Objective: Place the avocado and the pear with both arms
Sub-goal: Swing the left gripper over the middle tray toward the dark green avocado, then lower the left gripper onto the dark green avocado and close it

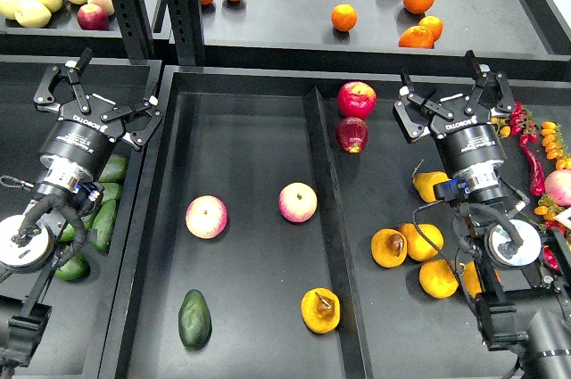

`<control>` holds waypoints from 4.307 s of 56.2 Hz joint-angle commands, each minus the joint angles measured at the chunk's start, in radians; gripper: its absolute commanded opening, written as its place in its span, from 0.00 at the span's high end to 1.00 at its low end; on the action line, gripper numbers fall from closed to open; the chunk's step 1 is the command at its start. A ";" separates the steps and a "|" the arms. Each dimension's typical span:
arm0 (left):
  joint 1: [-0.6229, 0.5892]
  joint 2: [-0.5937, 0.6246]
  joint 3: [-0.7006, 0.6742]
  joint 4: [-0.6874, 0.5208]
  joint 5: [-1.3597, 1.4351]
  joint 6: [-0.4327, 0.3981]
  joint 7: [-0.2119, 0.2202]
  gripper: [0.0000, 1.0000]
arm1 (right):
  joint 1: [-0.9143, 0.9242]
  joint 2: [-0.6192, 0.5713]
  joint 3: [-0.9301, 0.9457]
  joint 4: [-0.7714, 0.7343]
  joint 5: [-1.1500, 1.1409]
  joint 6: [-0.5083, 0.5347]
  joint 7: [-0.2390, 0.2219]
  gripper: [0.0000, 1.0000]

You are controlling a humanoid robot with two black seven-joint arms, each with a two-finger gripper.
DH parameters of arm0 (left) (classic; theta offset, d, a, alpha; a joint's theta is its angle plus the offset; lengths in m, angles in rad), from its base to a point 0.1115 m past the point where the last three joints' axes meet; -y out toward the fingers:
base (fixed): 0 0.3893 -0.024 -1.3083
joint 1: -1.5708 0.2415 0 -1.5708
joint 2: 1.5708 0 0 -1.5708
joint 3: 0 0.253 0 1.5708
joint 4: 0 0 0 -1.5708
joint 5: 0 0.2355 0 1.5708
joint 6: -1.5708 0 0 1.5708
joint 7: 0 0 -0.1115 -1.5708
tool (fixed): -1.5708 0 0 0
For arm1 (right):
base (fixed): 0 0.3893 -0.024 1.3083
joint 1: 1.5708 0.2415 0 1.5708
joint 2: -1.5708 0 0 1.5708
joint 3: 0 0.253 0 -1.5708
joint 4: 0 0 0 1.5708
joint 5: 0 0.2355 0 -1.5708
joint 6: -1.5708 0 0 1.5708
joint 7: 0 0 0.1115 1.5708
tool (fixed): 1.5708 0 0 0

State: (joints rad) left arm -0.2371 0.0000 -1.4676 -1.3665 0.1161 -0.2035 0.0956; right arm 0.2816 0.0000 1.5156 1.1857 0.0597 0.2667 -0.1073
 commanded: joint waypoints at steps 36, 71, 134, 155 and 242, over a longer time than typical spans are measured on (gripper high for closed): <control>-0.370 0.386 0.438 0.130 -0.325 0.003 0.393 0.06 | 0.022 0.000 0.017 -0.052 0.005 -0.004 -0.009 0.00; -0.901 0.607 1.414 0.129 -0.228 -0.285 0.393 0.05 | 0.048 0.000 0.021 -0.127 0.009 -0.003 -0.022 0.00; -0.791 0.364 1.707 0.392 0.194 -0.285 0.393 0.05 | 0.071 -0.008 0.054 -0.161 0.031 -0.003 -0.022 0.00; -0.768 0.287 1.702 0.469 0.194 -0.285 0.393 0.05 | 0.071 -0.005 0.057 -0.161 0.048 -0.001 -0.022 0.00; -0.693 0.147 1.692 0.623 0.227 -0.285 0.393 0.30 | 0.068 -0.009 0.068 -0.161 0.054 0.011 -0.022 0.00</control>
State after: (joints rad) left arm -0.9360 0.1458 0.2254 -0.7453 0.3259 -0.4886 0.4887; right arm 0.3497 -0.0077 1.5827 1.0260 0.1135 0.2758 -0.1288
